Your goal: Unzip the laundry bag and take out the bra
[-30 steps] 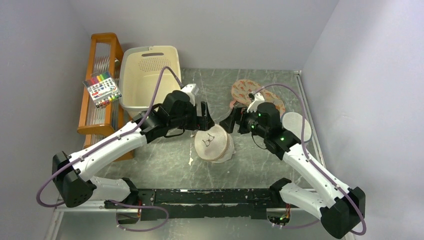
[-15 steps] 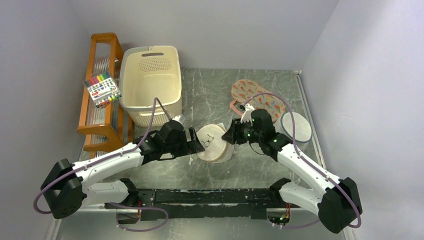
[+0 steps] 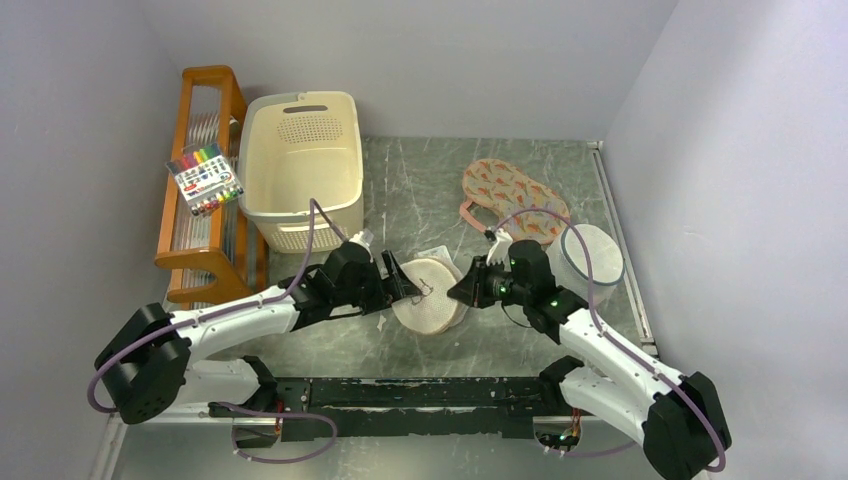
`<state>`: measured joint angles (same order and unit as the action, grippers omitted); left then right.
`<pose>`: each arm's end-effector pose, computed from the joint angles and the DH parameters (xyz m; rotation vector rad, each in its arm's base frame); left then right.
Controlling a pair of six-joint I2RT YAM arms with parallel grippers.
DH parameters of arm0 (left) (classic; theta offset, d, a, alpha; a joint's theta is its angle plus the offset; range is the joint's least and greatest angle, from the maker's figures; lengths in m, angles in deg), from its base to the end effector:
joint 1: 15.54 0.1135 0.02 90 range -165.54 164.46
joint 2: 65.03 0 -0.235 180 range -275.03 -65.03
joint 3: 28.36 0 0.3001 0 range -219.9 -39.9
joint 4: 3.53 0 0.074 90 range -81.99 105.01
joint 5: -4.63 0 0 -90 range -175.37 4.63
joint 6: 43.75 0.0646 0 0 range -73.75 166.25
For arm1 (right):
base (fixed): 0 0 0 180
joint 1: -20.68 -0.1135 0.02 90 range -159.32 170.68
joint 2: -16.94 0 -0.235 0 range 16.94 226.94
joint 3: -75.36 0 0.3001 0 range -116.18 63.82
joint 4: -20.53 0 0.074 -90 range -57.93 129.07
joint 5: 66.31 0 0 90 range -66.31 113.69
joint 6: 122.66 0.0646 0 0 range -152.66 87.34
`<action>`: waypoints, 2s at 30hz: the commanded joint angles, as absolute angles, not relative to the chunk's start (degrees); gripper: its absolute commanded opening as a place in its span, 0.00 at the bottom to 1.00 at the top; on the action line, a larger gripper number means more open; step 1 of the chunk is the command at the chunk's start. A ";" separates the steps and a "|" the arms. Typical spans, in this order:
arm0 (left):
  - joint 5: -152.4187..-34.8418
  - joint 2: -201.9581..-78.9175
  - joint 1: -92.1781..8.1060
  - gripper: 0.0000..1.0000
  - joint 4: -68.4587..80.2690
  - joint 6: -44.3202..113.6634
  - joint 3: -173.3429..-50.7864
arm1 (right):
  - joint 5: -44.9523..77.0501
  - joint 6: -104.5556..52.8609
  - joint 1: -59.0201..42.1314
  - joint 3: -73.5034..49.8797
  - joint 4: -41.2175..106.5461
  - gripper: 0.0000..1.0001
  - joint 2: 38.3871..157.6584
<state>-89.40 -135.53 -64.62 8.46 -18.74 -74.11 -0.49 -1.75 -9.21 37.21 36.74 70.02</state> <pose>0.2095 -0.2486 0.1266 -0.2992 2.4565 -1.0883 0.2318 0.1638 0.1553 -0.2503 2.2384 1.0515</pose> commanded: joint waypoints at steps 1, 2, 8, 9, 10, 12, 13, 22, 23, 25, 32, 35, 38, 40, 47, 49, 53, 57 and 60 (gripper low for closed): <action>-87.50 -135.85 -63.62 0.97 7.23 -19.68 -76.49 | -2.10 0.61 -9.07 40.15 35.04 0.15 66.67; -86.94 -135.56 -63.50 0.99 7.25 -19.72 -76.12 | -1.35 0.64 -9.11 40.34 35.65 0.15 66.18; -93.27 -135.26 -60.76 0.86 -6.96 -21.55 -70.43 | -0.21 1.62 -9.06 41.69 36.23 0.13 65.70; -94.37 -135.60 -60.80 0.81 -8.38 -21.53 -70.24 | -0.11 1.81 -9.03 41.84 36.20 0.13 65.59; -95.25 -136.00 -60.78 0.76 -9.45 -21.44 -70.29 | 0.06 1.99 -9.09 41.85 36.19 0.13 65.37; -96.74 -136.34 -60.93 0.68 -11.34 -21.83 -69.91 | 0.76 2.35 -9.11 41.70 36.37 0.12 64.85; -97.23 -136.16 -60.92 0.62 -12.15 -22.15 -69.34 | 1.14 2.53 -9.10 41.70 36.39 0.13 64.62; -94.54 -129.26 -60.87 0.29 -4.10 -14.55 -73.82 | -2.49 2.93 -9.31 42.08 32.68 0.12 66.22; -93.62 -128.70 -60.94 0.23 -1.68 -12.75 -75.34 | -2.92 2.88 -9.43 42.14 32.23 0.12 66.22; -91.20 -127.89 -60.91 0.15 4.26 -8.67 -78.73 | -3.09 2.37 -9.66 41.68 32.26 0.13 66.38; -83.86 -127.89 -60.93 0.07 21.97 7.52 -90.56 | -3.53 -0.13 -10.99 37.23 32.00 0.33 69.40; -78.83 -129.83 -60.98 0.07 33.43 15.61 -100.13 | -2.45 -1.20 -11.12 35.18 32.78 0.42 70.93; -74.69 -132.25 -61.10 0.07 43.09 23.47 -106.64 | -1.06 -2.54 -11.05 33.04 34.02 0.53 72.62; -75.25 -133.32 -61.17 0.07 45.71 27.58 -107.73 | -1.17 -2.96 -11.05 31.95 33.82 0.60 73.56; -86.50 -138.54 -63.00 0.07 43.33 30.65 -104.27 | -1.79 -4.11 -10.96 28.58 30.74 0.79 78.60; -89.17 -140.02 -63.96 0.07 41.31 30.38 -102.90 | -3.26 -4.37 -11.00 28.79 28.58 0.79 81.04; -91.93 -141.34 -65.80 0.08 38.16 30.47 -100.76 | -5.63 -5.08 -10.96 30.42 23.77 0.76 85.22; -94.91 -139.60 -66.10 0.12 34.39 29.51 -97.87 | -12.48 -2.72 -11.02 33.50 13.82 0.68 87.47; -96.96 -138.59 -66.24 0.16 32.51 28.67 -96.50 | -16.32 0.15 -11.29 35.92 4.94 0.68 88.63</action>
